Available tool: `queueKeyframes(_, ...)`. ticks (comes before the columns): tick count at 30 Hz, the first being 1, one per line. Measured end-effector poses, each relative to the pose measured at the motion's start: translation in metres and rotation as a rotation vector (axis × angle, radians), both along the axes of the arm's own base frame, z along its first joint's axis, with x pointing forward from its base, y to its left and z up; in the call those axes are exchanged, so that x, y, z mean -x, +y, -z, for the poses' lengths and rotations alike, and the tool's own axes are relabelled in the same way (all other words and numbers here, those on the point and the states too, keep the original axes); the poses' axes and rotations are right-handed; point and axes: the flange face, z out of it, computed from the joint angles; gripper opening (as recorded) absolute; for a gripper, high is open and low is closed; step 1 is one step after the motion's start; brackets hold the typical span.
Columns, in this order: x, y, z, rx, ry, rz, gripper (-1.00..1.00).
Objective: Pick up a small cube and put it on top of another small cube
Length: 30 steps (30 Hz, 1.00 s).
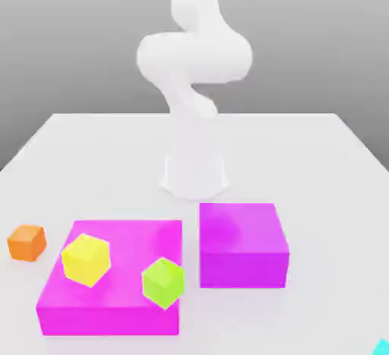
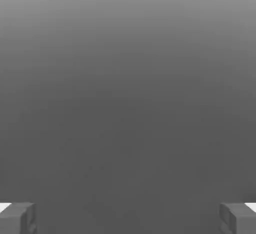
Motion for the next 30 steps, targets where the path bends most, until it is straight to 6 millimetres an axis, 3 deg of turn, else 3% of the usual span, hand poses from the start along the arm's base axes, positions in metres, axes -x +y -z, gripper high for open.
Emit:
queueKeyframes(8,-0.090,0.054,0.089,0.065,0.177,-0.165,0.00)
queueKeyframes(15,-0.144,0.112,0.185,0.125,0.325,-0.313,0.00)
queueKeyframes(23,-0.171,0.184,0.315,0.200,0.490,-0.492,0.00)
queueKeyframes(30,-0.165,0.237,0.439,0.267,0.633,-0.640,0.00)
